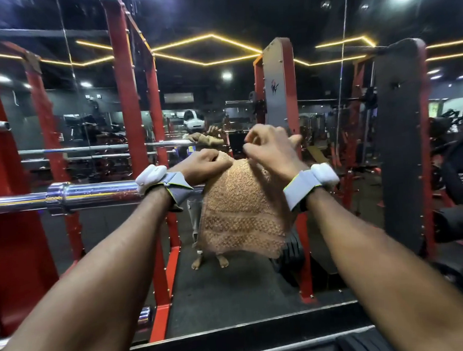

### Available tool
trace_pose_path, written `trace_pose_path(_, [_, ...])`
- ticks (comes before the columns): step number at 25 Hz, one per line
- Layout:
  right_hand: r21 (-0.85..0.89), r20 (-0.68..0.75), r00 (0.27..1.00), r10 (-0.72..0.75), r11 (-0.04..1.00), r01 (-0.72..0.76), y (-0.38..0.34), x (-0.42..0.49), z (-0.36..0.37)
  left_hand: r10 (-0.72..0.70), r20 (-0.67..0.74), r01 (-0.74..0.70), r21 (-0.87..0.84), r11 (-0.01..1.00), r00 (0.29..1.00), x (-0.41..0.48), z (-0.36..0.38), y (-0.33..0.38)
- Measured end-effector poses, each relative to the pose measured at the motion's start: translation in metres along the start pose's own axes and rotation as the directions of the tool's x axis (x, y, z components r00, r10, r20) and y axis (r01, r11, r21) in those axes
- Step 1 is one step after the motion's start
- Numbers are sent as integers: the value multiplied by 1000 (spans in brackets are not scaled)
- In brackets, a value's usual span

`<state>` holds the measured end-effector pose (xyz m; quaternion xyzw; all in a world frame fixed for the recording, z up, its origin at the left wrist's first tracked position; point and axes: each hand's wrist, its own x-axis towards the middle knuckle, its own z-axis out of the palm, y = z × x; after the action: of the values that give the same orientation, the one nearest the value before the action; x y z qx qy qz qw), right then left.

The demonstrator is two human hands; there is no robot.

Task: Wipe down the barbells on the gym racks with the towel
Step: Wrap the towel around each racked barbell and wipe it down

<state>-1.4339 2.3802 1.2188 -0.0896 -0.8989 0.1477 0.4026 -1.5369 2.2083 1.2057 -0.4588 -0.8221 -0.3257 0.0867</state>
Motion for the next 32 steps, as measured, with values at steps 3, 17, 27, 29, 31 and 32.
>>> trace_pose_path(3, [-188,142,984,-105,973,131,-27,-25,30,-12,-75,16,49,999,997,-4,0,3])
trace_pose_path(17, [-390,-5,965,-264,889,241,-9,-44,39,-64,-107,106,459,882,992,-24,-7,1])
trace_pose_path(27, [-363,93,985,-142,917,166,-16,-27,42,-162,-76,176,557,812,984,-22,-1,2])
trace_pose_path(29, [-437,-82,969,-233,882,175,-20,-57,52,-168,-29,152,594,790,985,-22,-2,6])
trace_pose_path(31, [-406,17,956,-292,872,274,-19,-46,44,-178,-15,149,622,769,984,-22,-1,11])
trace_pose_path(32, [-332,155,955,-253,897,292,-19,-32,36,-176,-26,156,608,779,984,-23,-1,12])
